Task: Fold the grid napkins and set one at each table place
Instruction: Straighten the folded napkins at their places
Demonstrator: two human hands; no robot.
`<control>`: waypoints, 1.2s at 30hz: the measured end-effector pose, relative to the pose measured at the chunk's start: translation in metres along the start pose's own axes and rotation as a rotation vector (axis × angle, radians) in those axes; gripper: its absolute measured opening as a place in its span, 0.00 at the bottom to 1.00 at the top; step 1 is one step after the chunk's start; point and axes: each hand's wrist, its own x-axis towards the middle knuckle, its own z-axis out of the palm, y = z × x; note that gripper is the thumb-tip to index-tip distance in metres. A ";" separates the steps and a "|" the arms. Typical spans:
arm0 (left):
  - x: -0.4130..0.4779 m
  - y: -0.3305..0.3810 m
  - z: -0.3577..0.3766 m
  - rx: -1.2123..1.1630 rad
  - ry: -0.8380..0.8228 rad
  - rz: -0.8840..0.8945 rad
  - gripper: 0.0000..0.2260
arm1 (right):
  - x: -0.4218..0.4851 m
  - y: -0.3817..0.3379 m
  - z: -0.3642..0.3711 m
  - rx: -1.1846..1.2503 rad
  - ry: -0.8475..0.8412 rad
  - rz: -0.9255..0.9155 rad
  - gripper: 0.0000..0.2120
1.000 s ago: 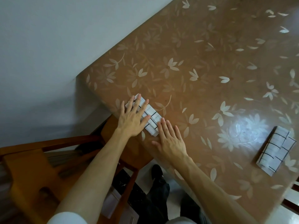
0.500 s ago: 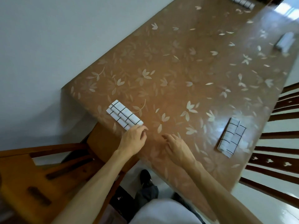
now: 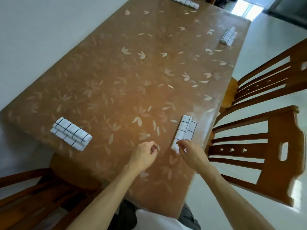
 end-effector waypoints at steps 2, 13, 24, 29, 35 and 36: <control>0.013 0.029 0.023 0.010 0.023 -0.022 0.08 | 0.010 0.026 -0.009 0.016 0.010 0.041 0.14; 0.080 0.114 0.091 0.298 0.149 -0.178 0.20 | 0.051 0.111 -0.021 0.193 -0.054 0.071 0.09; 0.127 0.115 0.076 0.505 0.182 0.005 0.31 | 0.110 0.103 -0.037 -0.015 0.124 -0.183 0.22; 0.116 0.096 0.102 0.654 0.051 0.158 0.30 | 0.145 0.104 -0.034 -0.297 -0.140 -0.489 0.28; 0.107 0.071 0.093 0.818 -0.087 0.136 0.30 | 0.161 0.131 -0.035 -0.411 -0.170 -0.500 0.27; 0.102 0.069 0.091 0.824 -0.092 0.132 0.30 | 0.163 0.134 -0.037 -0.404 -0.111 -0.492 0.27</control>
